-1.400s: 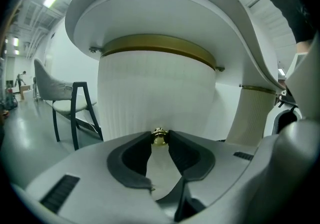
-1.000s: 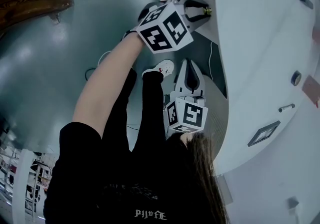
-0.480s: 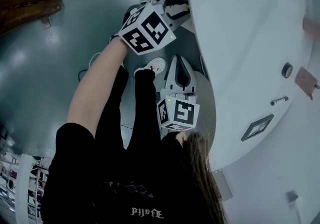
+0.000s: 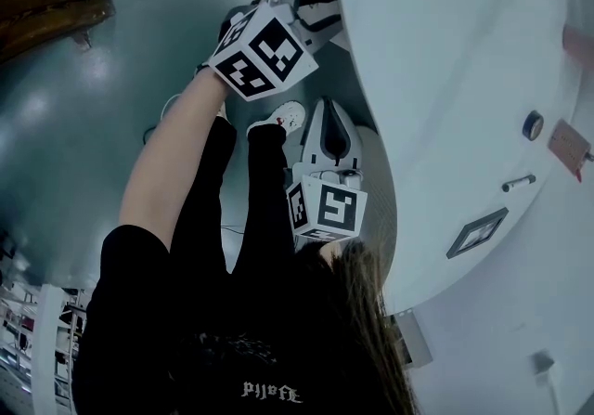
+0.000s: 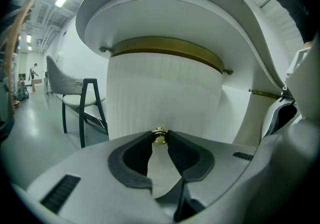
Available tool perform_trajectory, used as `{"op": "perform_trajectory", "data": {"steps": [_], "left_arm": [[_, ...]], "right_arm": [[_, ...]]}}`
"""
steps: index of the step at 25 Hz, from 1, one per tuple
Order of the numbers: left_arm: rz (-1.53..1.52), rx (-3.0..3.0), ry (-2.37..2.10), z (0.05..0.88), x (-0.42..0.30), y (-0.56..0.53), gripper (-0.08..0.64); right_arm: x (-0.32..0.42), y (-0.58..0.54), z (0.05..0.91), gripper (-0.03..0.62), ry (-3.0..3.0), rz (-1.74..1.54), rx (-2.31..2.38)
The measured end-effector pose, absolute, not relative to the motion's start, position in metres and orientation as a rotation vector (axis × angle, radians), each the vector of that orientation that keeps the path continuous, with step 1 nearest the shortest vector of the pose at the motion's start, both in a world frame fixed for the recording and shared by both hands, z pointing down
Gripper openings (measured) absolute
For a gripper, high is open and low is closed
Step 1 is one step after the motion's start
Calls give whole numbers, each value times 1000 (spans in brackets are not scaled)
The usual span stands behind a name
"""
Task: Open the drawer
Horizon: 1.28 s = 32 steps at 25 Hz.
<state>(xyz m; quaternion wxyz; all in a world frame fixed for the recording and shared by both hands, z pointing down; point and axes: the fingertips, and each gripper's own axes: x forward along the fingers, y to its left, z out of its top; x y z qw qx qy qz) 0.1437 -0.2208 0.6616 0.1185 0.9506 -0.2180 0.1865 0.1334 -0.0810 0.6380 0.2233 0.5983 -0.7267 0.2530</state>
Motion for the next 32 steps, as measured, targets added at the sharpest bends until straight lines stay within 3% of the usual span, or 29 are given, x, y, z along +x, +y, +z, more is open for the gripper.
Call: {"op": "perform_trajectory", "data": {"steps": [15,32], "left_arm": [[560,2791,-665,658,141,-220,112],[570,2741,-657,659,72,-189,112]], "right_arm": [[142,-82,632,26,-2027,710,1682],[105,-67,629,26,-2070,718,1635]]}}
